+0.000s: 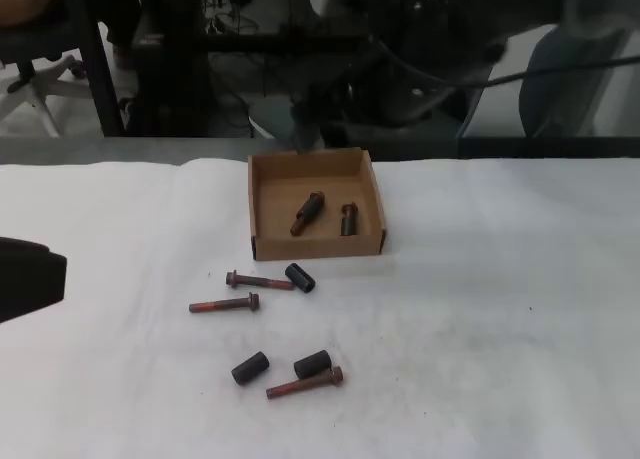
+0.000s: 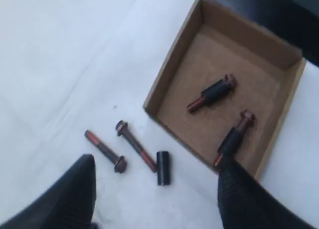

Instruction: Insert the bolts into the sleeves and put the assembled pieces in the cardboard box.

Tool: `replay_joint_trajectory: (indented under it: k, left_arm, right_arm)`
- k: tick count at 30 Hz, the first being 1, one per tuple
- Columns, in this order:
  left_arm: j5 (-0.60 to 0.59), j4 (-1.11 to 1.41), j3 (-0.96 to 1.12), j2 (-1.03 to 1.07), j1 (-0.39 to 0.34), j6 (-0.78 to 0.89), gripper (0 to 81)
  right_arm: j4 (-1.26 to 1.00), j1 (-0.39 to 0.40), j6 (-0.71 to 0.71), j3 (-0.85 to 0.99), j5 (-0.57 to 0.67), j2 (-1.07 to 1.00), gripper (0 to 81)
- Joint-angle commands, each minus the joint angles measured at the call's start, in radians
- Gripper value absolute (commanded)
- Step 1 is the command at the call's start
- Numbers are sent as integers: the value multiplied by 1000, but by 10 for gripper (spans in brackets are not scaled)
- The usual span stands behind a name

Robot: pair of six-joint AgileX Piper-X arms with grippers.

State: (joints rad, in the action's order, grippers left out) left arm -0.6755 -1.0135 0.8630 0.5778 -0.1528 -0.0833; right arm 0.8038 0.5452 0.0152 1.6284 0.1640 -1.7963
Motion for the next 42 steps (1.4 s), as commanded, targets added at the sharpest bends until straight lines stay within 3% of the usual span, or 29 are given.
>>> replay_joint_trajectory:
  k: [1,10,15,20,31,42]
  left_arm:
    - [-6,0,1,-6,3,-29,157]
    - [-6,57,-61,-6,3,-126,157]
    - [-6,230,-191,-6,3,-49,157]
    - [-6,410,-254,-3,3,43,157]
    - [-6,478,-254,-3,3,58,157]
    - [-2,478,-254,-3,3,58,157]
  right_arm:
    - [-2,32,-15,-125,11,127,700]
    - [-192,124,115,-579,-56,572,700]
    - [-270,141,130,-743,-56,770,564]
    - [-271,141,138,-801,-76,867,554]
    - [-278,141,120,-802,-76,822,554]
    - [-209,100,-177,-673,43,474,554]
